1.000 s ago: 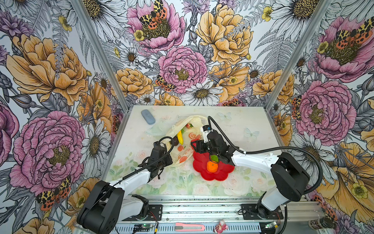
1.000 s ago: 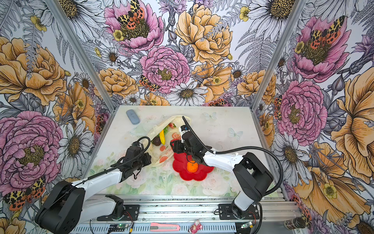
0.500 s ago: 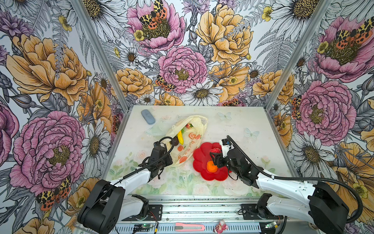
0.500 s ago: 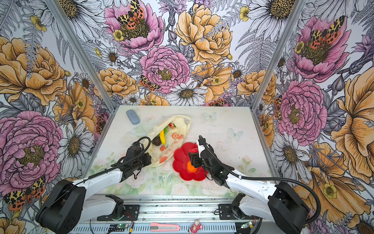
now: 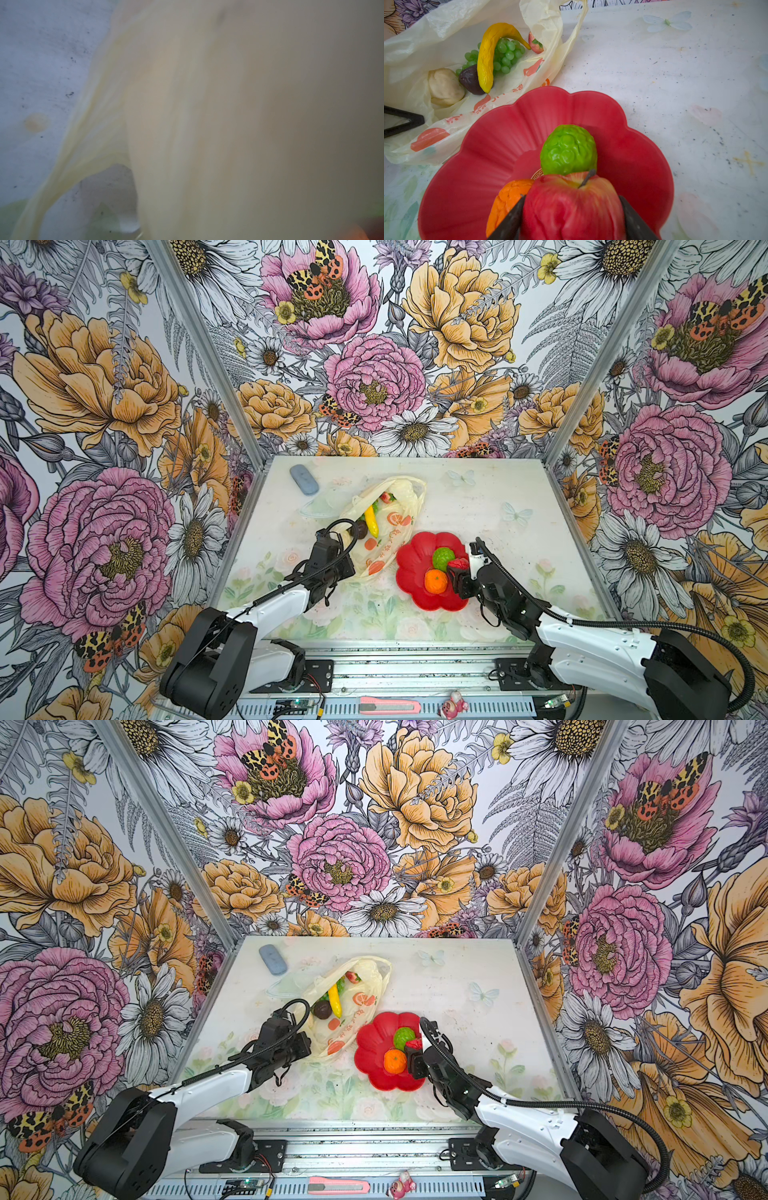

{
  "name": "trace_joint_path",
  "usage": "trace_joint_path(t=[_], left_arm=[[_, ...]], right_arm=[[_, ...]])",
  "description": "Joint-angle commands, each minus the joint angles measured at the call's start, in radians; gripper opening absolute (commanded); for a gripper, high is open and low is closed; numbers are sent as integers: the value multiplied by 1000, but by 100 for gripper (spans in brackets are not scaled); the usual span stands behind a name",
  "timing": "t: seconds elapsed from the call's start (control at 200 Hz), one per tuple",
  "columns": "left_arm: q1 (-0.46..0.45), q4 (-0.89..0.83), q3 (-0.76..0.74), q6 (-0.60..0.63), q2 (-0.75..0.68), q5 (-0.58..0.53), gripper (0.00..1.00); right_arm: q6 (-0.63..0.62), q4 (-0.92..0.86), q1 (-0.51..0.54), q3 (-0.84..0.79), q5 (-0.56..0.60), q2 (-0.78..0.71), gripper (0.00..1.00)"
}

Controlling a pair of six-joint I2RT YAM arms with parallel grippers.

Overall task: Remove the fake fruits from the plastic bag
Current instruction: 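Lower the red apple into the red plate and open the right gripper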

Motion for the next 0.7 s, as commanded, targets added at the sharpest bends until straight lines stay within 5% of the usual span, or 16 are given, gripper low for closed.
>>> trace_joint_path(t=[0.0, 0.42, 0.696], left_arm=[[6, 0, 20, 18, -3, -10, 9], [6, -23, 41, 22, -3, -24, 9], [5, -34, 43, 23, -7, -31, 9]], right_arm=[[-6, 83, 9, -30, 35, -12, 54], [-38, 164, 9, -61, 36, 38, 55], [-50, 170, 8, -49, 10, 59, 67]])
